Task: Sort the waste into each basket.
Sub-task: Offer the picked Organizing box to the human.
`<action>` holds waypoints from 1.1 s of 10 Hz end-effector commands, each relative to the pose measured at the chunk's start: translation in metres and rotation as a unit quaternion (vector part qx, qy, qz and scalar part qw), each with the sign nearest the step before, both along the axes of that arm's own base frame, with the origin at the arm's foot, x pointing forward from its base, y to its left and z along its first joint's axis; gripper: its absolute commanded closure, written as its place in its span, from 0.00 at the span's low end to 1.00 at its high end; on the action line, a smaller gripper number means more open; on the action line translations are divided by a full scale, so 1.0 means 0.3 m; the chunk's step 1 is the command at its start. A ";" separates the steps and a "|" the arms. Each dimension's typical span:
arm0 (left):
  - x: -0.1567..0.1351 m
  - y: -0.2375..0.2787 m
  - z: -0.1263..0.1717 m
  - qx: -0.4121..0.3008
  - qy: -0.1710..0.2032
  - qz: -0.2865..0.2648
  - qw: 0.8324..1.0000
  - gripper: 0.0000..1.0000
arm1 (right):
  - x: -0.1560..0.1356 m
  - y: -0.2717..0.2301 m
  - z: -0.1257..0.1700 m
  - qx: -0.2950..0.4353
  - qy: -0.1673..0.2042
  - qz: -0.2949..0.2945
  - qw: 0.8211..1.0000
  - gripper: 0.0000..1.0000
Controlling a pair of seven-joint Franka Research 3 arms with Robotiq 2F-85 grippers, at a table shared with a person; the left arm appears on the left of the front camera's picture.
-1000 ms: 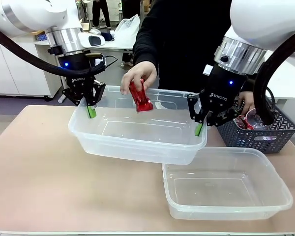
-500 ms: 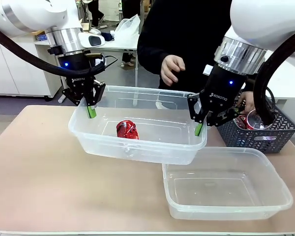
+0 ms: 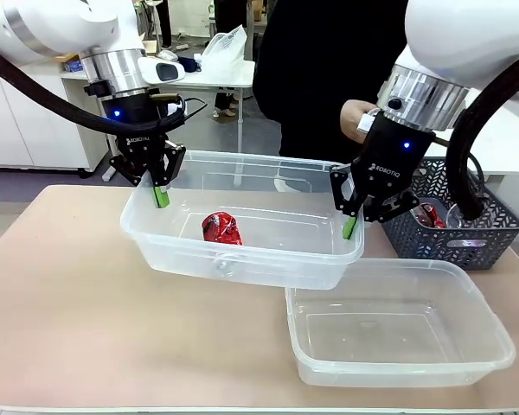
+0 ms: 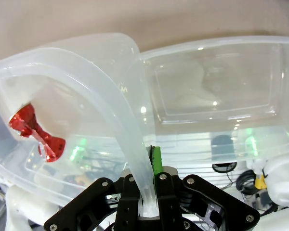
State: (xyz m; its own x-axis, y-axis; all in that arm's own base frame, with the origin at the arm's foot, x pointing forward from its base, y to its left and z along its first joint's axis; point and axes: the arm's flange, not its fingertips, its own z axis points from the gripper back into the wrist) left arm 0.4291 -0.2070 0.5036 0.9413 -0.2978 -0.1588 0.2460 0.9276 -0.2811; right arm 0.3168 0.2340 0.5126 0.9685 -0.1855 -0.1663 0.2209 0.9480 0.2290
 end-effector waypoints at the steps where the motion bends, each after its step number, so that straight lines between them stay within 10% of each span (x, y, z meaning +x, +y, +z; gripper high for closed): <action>1: 0.001 0.009 0.025 -0.006 0.004 -0.004 1.000 0.97 | 0.009 -0.017 0.002 0.006 0.000 0.001 1.000 0.96; 11: 0.001 0.009 0.025 -0.006 0.004 -0.004 1.000 0.97 | 0.009 -0.017 0.002 0.006 0.000 0.001 1.000 0.96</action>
